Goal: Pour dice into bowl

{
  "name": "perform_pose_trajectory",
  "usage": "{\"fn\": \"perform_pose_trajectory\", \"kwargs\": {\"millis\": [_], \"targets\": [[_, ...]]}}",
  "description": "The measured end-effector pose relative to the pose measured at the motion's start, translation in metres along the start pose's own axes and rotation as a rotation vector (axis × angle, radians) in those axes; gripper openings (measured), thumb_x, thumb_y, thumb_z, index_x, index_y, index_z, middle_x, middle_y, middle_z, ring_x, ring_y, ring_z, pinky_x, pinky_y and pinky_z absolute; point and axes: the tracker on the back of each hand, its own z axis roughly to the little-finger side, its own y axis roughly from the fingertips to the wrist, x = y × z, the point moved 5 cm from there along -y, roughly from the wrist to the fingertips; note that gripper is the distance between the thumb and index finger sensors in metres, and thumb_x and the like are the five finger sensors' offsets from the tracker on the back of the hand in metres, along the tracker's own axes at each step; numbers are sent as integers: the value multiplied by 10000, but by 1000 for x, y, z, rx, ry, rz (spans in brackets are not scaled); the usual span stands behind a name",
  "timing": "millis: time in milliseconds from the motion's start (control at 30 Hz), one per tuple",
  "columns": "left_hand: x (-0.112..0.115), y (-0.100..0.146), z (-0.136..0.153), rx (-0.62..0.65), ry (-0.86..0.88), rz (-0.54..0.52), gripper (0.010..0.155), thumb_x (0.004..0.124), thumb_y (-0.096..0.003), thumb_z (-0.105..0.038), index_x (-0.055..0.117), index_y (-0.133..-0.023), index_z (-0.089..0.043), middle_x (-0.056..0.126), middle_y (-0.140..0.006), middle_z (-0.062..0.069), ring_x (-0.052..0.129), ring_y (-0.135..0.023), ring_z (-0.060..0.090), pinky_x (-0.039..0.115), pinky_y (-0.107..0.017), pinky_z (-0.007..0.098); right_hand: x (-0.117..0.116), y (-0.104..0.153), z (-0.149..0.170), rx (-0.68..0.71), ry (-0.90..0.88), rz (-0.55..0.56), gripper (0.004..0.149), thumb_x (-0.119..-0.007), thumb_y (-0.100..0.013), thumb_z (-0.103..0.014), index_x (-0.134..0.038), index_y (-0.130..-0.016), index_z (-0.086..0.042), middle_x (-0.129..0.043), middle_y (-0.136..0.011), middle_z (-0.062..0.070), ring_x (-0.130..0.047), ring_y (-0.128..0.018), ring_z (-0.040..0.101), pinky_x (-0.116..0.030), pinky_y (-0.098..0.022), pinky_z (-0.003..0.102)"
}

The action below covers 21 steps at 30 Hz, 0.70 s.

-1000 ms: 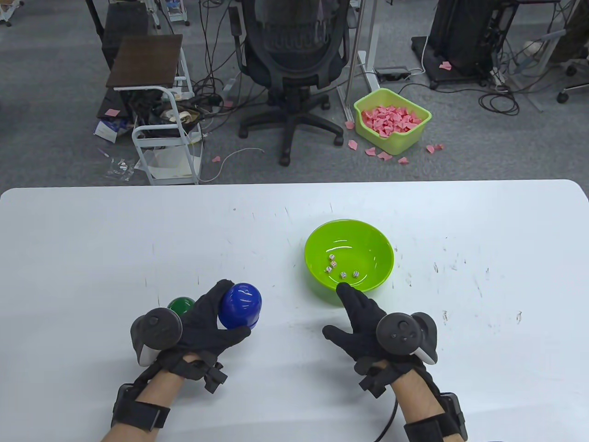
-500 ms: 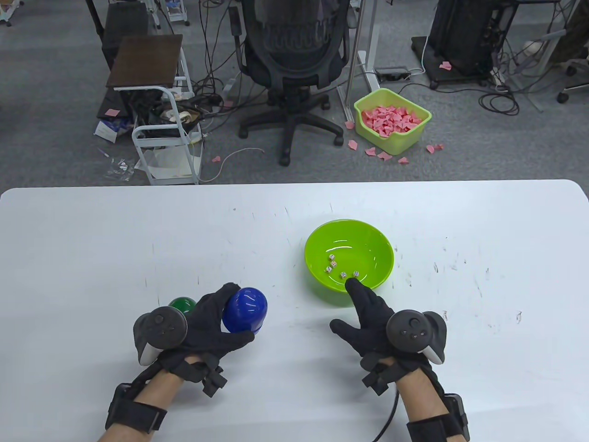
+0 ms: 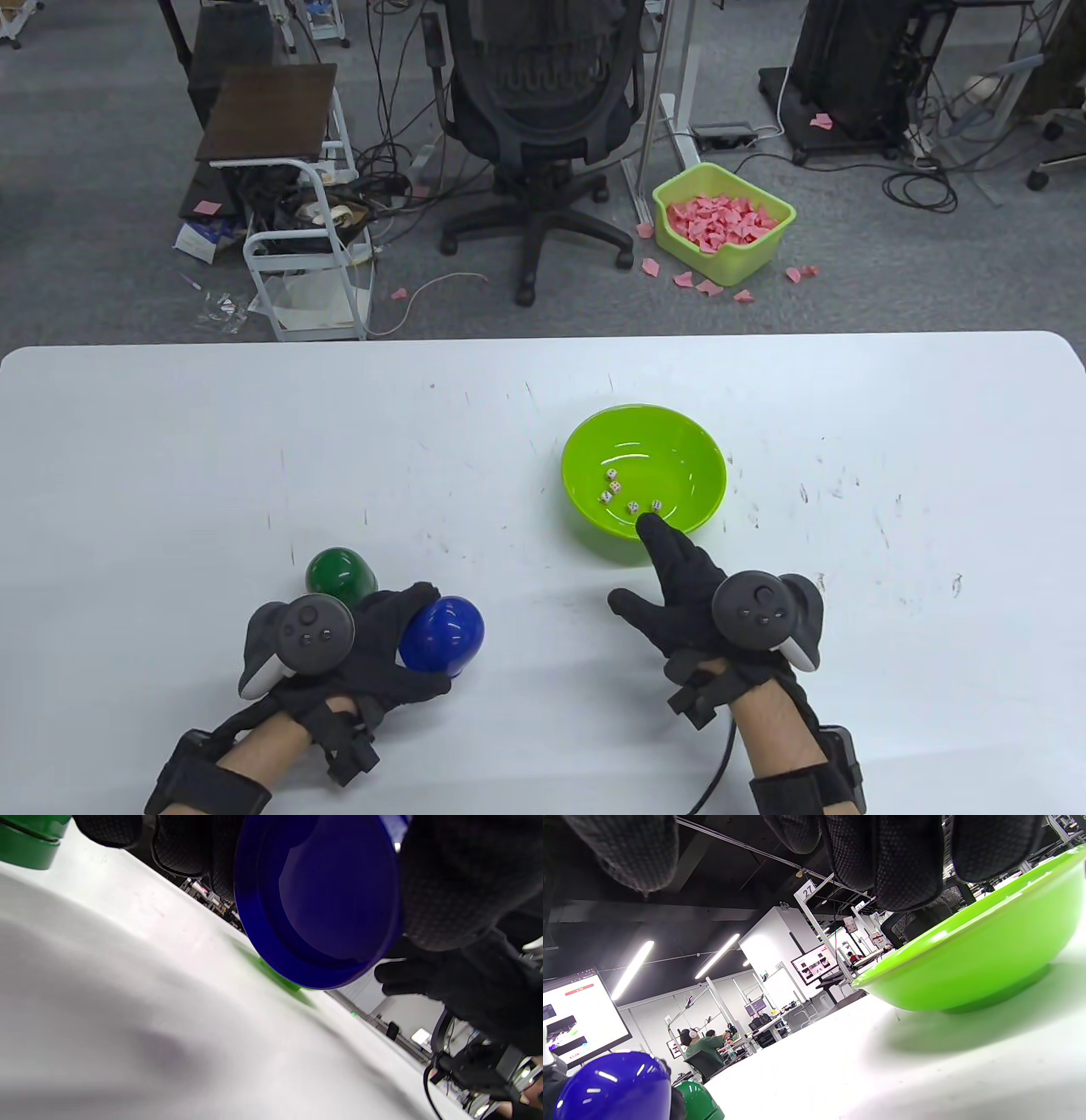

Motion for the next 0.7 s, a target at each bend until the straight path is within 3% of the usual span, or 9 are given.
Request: {"fn": "perform_pose_trajectory", "kwargs": {"millis": [433,700], "targets": [[20,-9,5,-31,-92,135,1006,971,-333,-632,489,-1091,-179,726,-1075,123,638,-1046,391,535,-773,655,-2,0,0,-8,8,-15,889,-755,-497,-585,-434,-1098,-15,-630,-1059,357,-780,-778,582,-641,-572,753],[18,-10,9,-69,-111,175,1025,992,-296,-615,487,-1081,-194,730,-1074,95,650,-1058,365,535,-773,656,-3,0,0,-11,14,-26,888,-757,-497,-584,-442,-1096,-11,-634,-1057,357,-784,-776,581,-640,-573,754]]}}
